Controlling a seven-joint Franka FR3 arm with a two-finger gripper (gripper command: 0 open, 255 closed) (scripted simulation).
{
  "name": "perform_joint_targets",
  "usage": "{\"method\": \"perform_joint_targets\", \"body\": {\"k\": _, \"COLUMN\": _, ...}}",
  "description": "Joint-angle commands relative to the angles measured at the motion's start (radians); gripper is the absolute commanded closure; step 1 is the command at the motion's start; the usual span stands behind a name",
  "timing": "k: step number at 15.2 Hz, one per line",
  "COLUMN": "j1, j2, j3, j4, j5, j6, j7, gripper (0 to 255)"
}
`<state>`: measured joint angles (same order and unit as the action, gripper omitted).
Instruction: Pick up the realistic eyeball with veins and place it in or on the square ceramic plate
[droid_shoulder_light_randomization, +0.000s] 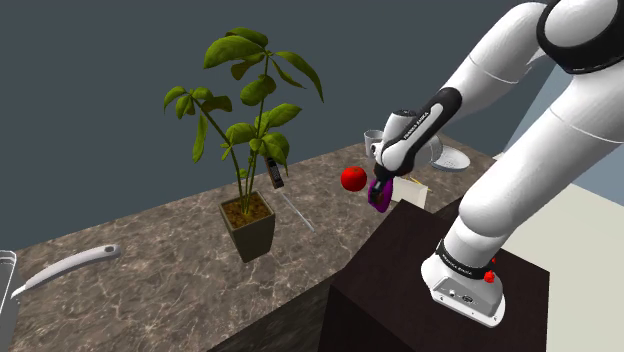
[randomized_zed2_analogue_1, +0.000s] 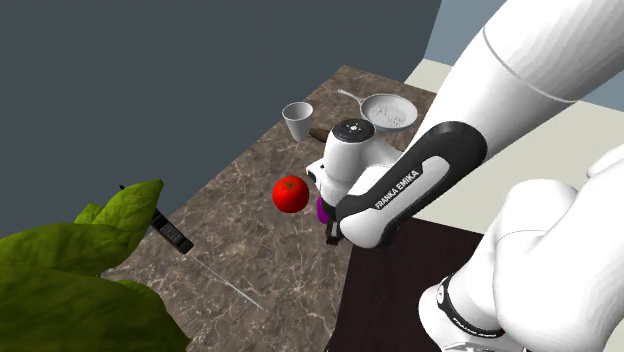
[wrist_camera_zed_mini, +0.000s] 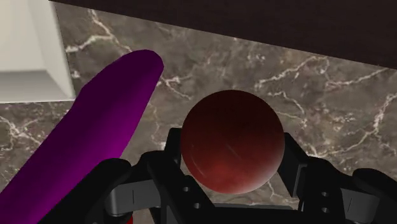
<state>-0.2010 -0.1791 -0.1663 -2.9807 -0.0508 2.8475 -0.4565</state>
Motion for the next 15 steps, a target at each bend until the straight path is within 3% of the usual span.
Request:
{"method": "perform_joint_targets", "body": {"k": 1, "j1": -0.033, "j2": 0.003, "j3": -0.049, "j4": 0.020, "j5": -0.013, "j6": -0.017, "j7": -0.074, "gripper": 255}}
{"method": "perform_joint_targets", "body": {"k": 7, "j1": -0.094, "j2": 0.075, "j3": -0.194, "j4": 0.112, "j5": 0.019, "j6": -0.039, "j7": -0.311, "gripper": 255}}
{"method": "perform_joint_targets", "body": {"k": 15, "j1": -0.160, "j2": 0.226, "j3": -0.316, "j4": 0.305, "j5": 0.193, "j6": -0.102, "j7": -0.660, "gripper": 255}}
